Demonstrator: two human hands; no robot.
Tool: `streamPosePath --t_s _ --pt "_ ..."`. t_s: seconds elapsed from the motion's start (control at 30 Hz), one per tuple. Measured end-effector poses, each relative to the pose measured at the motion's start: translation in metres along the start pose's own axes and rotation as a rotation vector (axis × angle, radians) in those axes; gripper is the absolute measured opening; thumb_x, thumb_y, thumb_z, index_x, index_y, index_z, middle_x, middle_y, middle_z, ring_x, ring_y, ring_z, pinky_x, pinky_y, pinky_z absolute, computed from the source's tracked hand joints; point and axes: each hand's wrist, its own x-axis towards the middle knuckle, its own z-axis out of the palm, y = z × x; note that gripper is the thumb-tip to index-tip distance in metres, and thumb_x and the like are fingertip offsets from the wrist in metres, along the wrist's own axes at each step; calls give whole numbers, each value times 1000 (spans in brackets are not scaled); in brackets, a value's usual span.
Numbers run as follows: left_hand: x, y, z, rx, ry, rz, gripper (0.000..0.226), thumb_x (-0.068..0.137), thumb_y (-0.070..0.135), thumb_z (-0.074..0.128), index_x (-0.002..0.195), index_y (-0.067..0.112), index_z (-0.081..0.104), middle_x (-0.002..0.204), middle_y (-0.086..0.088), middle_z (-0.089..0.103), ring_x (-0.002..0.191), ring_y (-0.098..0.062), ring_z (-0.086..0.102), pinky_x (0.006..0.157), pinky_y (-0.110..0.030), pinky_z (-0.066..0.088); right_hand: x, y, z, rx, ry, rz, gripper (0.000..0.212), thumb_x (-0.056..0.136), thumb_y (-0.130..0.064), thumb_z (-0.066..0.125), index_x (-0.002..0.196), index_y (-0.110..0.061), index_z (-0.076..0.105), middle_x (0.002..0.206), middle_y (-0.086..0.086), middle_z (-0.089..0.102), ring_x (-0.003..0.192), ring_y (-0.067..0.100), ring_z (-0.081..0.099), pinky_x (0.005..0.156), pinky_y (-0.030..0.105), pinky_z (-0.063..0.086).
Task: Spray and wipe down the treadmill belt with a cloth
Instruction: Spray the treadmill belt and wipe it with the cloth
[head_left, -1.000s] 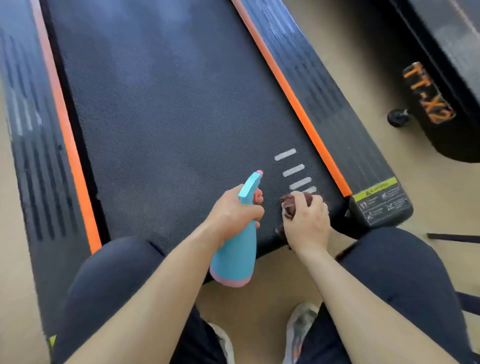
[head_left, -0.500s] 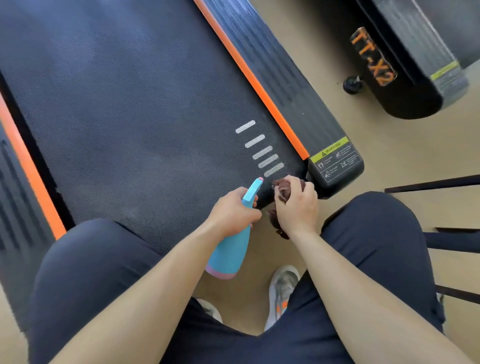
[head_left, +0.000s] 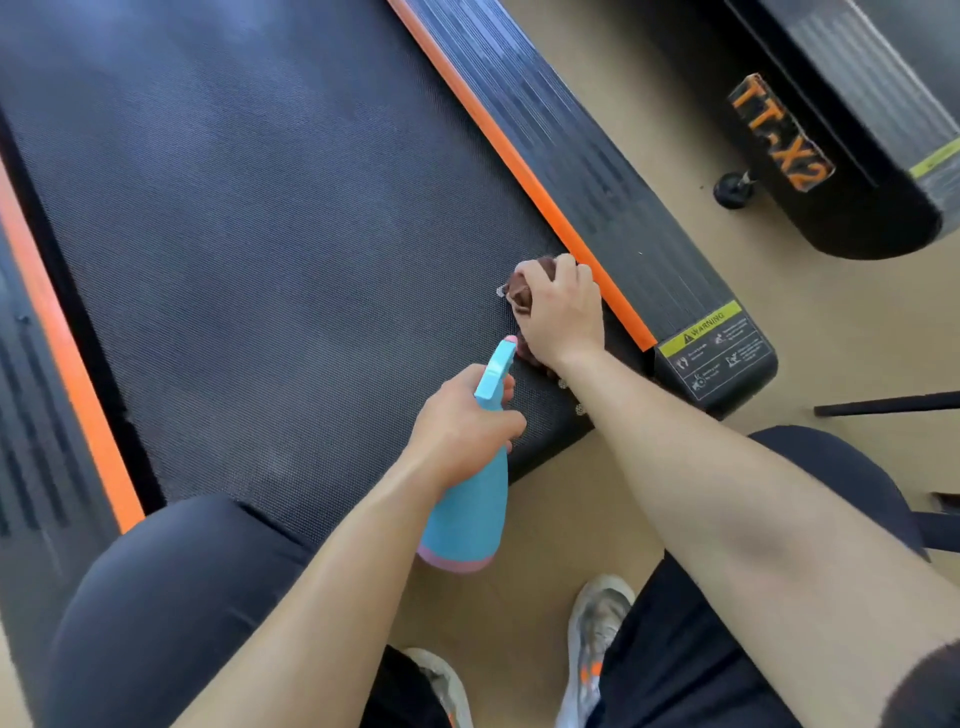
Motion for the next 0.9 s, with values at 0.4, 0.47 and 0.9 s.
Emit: streamPosePath --t_s 0.4,0.47,0.9 --pt "25 9 -15 -17 27 8 26 81 19 68 103 33 65 104 11 73 81 -20 78 83 -36 57 -19 18 3 -218 85 -105 35 80 -27 72 112 -17 63 101 17 54 84 36 52 67 41 44" --pt "28 6 -17 11 32 15 28 84 18 68 105 36 64 103 16 71 79 -16 78 80 -34 54 8 9 -2 -229 83 -64 33 81 -26 70 112 -17 63 100 17 54 84 37 53 68 43 44" --pt "39 16 -14 42 -2 50 25 83 19 67 101 37 64 101 18 72 72 -6 73 74 -30 52 -13 18 -14 -269 65 53 27 88 -34 62 107 -15 62 100 16 54 88 36 53 72 43 43"
